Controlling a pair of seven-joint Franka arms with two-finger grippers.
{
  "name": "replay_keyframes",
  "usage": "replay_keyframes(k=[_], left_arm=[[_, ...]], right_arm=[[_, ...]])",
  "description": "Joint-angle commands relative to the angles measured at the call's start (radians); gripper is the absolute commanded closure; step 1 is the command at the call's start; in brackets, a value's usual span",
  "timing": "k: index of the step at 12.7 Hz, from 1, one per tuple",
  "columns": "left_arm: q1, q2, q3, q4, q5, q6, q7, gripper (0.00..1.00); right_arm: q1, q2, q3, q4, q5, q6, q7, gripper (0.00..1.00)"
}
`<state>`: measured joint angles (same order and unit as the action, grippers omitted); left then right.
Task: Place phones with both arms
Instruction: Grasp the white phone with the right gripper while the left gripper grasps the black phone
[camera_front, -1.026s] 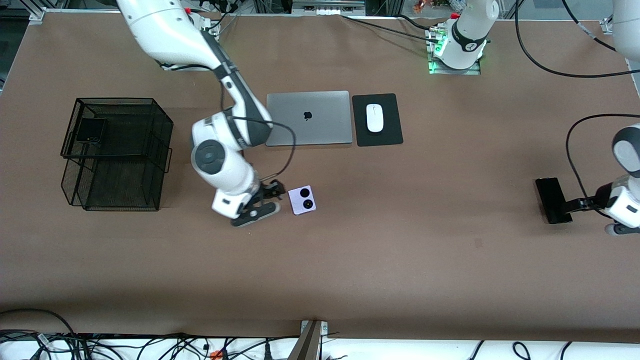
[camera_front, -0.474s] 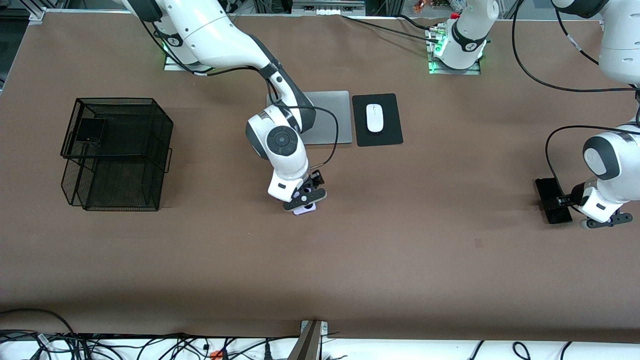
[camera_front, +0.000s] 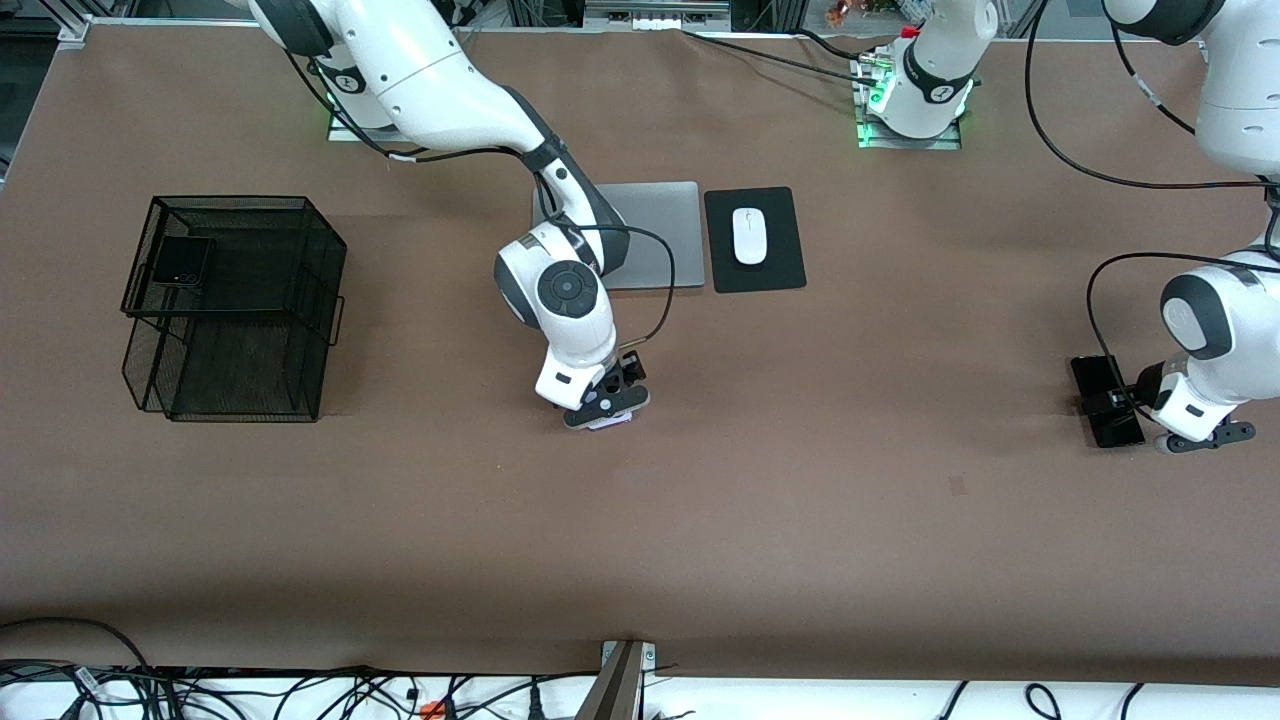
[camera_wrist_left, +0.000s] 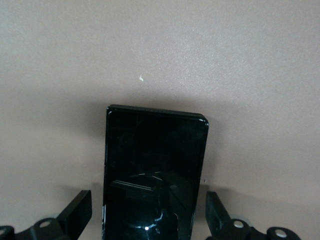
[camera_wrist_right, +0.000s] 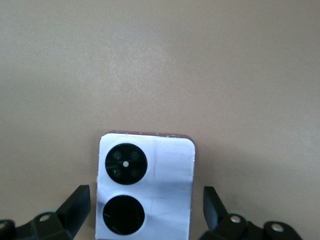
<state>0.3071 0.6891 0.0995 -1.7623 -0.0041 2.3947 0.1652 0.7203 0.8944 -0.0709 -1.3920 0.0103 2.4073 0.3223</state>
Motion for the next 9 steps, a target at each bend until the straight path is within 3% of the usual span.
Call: replay_keyframes(k=[1, 4, 5, 6, 7, 9], left_arm=[[0.01, 0.004, -0.012, -0.011, 0.019, 0.021, -0.021, 0.0], [0.01, 0.01, -0.012, -0.013, 0.019, 0.029, -0.021, 0.0], [0.01, 0.009, -0.012, -0.023, 0.021, 0.041, -0.021, 0.0], [0.01, 0.009, -0.012, -0.023, 0.021, 0.043, -0.019, 0.0], [0.01, 0.009, -0.012, -0.023, 0.019, 0.043, -0.021, 0.25], [0.009, 0.003, -0.014, -0.023, 0.021, 0.041, -0.021, 0.61]], right_arm=[[0.014, 0.02, -0.004, 0.028, -0.018, 0.003, 0.032, 0.0], [0.021, 0.044, -0.009, 0.028, -0.021, 0.019, 0.04, 0.02], [0.019, 0.043, -0.01, 0.03, -0.027, 0.019, 0.038, 0.17], [0.019, 0.041, -0.01, 0.03, -0.026, 0.018, 0.038, 0.43], [0.019, 0.038, -0.01, 0.03, -0.023, 0.015, 0.037, 0.64], [0.011, 0.015, -0.012, 0.03, -0.02, -0.016, 0.031, 0.7]])
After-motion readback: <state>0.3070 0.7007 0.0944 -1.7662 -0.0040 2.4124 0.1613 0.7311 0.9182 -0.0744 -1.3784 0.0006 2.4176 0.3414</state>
